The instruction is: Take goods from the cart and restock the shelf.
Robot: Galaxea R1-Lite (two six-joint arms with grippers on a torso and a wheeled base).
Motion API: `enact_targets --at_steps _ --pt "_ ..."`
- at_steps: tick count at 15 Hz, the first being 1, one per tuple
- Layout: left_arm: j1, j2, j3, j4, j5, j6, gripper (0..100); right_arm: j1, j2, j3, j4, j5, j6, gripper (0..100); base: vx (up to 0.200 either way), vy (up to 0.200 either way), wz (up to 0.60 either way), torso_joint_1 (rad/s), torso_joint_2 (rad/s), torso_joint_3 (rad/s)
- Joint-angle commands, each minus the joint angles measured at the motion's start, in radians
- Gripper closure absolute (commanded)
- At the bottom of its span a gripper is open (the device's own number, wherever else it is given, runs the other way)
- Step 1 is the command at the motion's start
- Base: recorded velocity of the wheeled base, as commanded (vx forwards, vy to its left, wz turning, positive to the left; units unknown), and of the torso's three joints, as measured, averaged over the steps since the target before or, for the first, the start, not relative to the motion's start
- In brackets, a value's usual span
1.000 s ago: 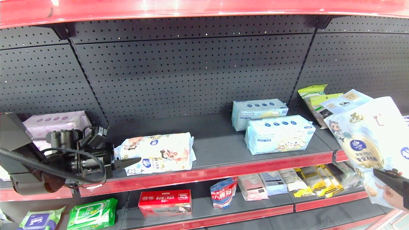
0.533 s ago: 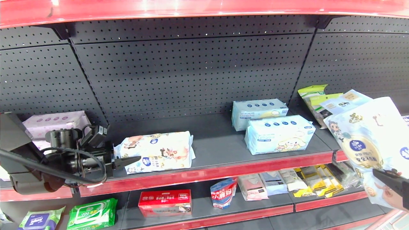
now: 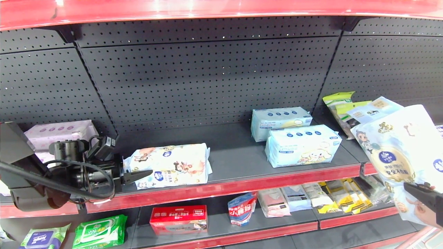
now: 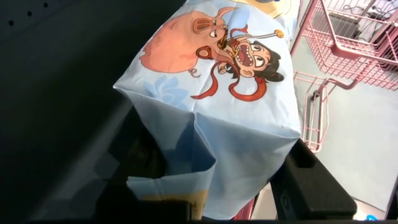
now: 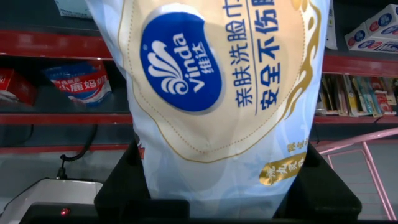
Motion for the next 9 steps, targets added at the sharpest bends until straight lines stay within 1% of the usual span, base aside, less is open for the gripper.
enact_targets --at_steps 1,5,9 --pt "0.001 0.001 0.001 0.0 -0.014 0.0 100 -0.001 0.002 0.001 -0.001 0.0 0.0 100 0.0 0.0 0.0 0.0 0.0 0.0" --pt "0.001 0.001 -0.001 0.0 -0.018 0.0 100 -0.001 0.002 -0.004 -0.001 0.0 0.0 100 0.0 0.0 0.0 0.0 0.0 0.0" --pt "0.004 0.003 -0.001 0.0 -0.012 0.008 100 -0.001 0.002 -0.001 -0.001 0.0 0.0 100 0.0 0.0 0.0 0.0 0.0 0.0"
